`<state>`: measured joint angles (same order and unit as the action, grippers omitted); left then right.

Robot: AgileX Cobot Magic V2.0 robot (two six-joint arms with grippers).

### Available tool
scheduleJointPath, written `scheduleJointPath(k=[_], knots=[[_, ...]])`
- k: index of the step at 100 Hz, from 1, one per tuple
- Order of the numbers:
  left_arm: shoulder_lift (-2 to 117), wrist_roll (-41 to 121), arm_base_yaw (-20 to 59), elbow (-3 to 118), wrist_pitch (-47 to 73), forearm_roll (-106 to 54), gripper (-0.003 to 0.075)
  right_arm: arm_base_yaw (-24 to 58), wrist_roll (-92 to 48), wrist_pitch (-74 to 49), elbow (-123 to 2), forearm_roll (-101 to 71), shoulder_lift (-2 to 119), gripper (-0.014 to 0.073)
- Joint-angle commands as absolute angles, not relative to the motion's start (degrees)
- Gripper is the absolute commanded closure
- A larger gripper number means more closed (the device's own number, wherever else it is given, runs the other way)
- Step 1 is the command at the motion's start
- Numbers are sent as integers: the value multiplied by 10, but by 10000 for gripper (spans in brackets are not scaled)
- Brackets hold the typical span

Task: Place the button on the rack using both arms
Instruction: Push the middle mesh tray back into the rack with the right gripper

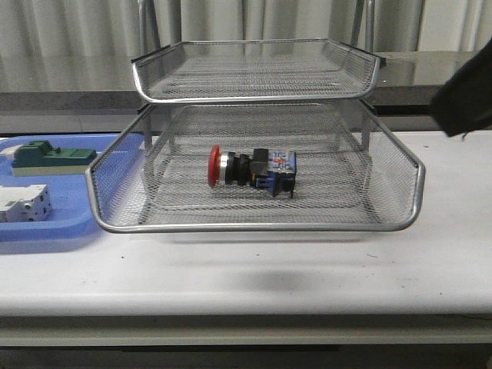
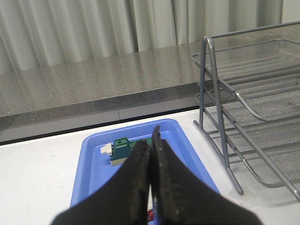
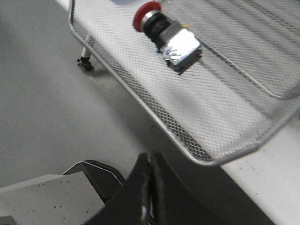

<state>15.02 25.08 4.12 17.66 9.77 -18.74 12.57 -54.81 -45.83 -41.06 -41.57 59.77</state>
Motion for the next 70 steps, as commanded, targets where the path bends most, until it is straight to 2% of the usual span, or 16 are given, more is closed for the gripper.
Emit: scheduleJointPath(k=[1, 39, 70], knots=[[155, 248, 39, 192, 51, -196, 740, 165, -585, -424, -429, -444, 616, 655], [155, 248, 39, 192, 51, -196, 740, 336, -589, -276, -429, -367, 742, 654], [155, 248, 39, 192, 51, -196, 740, 375, -589, -185, -429, -342, 820, 654]])
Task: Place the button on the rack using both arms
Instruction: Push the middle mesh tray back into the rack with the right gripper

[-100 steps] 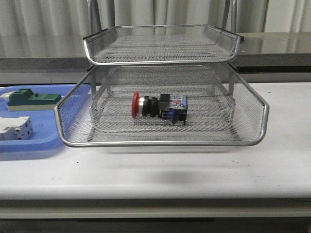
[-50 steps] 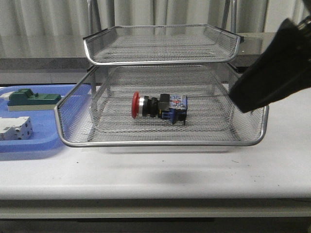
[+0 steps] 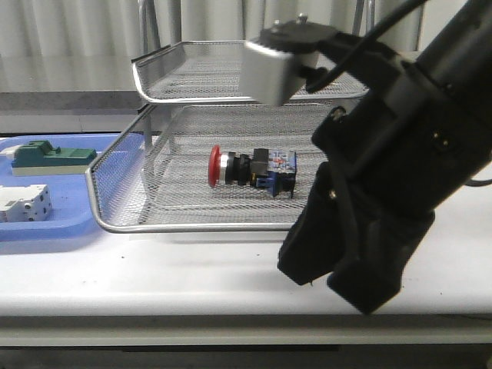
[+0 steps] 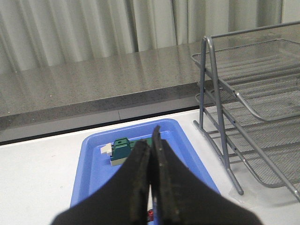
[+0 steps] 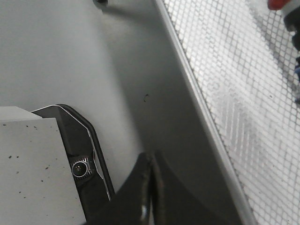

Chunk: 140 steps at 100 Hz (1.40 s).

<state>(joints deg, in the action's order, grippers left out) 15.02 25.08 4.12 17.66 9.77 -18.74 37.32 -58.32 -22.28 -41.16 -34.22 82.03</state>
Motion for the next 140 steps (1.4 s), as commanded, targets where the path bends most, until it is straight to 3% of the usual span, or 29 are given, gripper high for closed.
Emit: scheduleJointPath(k=[1, 56, 140], knots=[[155, 248, 39, 192, 51, -196, 740, 375, -589, -184, -429, -341, 822, 654], [155, 248, 39, 192, 51, -196, 740, 374, -589, -64, -429, -324, 845, 654], [155, 248, 39, 192, 51, -196, 740, 255, -589, -69, -539, -300, 910, 654]])
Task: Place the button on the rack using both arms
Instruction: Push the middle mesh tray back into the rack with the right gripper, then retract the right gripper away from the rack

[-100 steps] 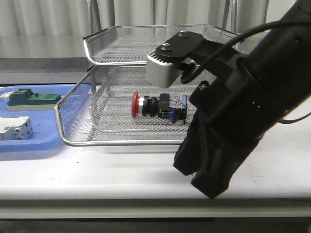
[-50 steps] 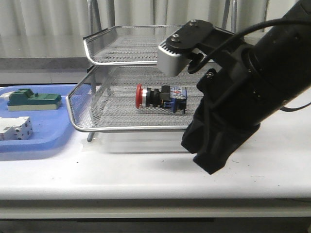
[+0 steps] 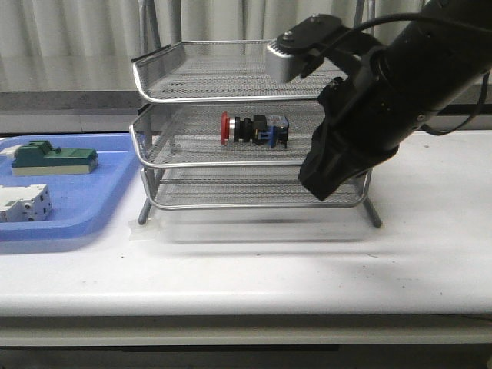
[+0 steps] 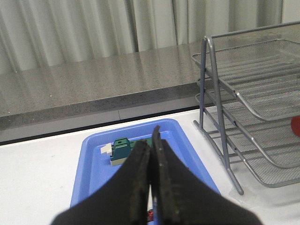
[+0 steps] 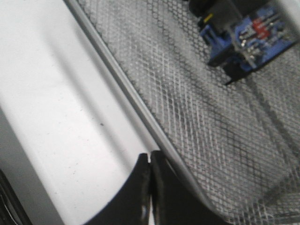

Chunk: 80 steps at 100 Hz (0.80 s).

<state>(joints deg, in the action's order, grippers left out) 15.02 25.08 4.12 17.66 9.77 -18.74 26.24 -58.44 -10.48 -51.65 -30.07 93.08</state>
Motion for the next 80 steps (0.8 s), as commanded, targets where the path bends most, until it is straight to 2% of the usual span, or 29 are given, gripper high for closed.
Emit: scheduleJointPath(k=[1, 29, 59, 80], knots=[[155, 248, 39, 192, 51, -196, 740, 255, -589, -69, -539, -300, 910, 654], [155, 248, 39, 192, 53, -196, 740, 255, -569, -168, -539, -325, 898, 654], [155, 248, 39, 192, 53, -196, 740, 246, -441, -243, -537, -309, 818, 654], [155, 248, 39, 192, 53, -196, 740, 182, -303, -326, -537, -227, 737, 654]])
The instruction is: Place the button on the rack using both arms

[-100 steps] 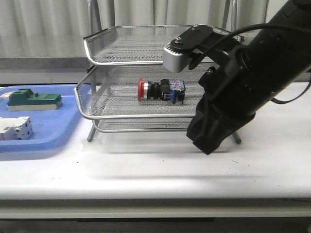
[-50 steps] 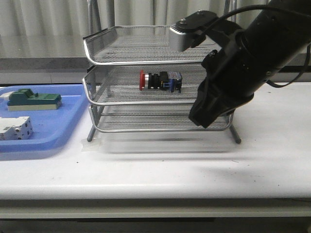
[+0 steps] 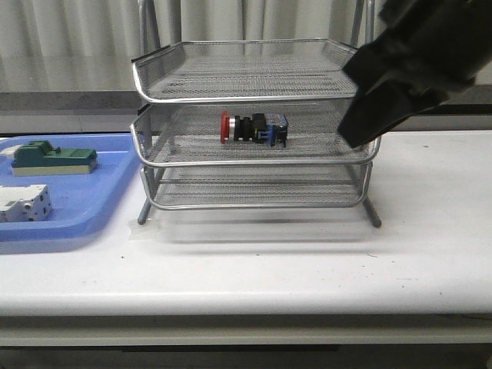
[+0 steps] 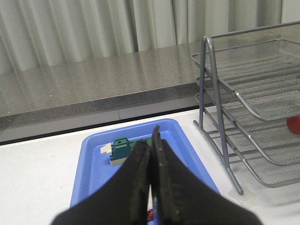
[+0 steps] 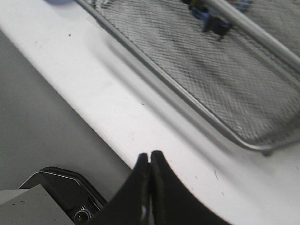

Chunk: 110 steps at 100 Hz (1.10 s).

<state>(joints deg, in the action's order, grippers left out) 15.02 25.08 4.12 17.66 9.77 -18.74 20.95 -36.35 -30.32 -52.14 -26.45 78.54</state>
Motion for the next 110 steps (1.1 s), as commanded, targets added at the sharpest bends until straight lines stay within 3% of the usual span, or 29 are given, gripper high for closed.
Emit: scheduleJointPath(k=[1, 41, 65, 110], knots=[[155, 248, 39, 192, 53, -196, 740, 176, -299, -332, -537, -218, 731, 654], [155, 248, 39, 192, 53, -196, 740, 88, -43, -462, -537, 45, 535, 654], [155, 248, 39, 192, 53, -196, 740, 88, -34, -470, -520, 49, 409, 654], [155, 248, 39, 192, 53, -196, 740, 88, -19, -473, -378, 48, 192, 654]])
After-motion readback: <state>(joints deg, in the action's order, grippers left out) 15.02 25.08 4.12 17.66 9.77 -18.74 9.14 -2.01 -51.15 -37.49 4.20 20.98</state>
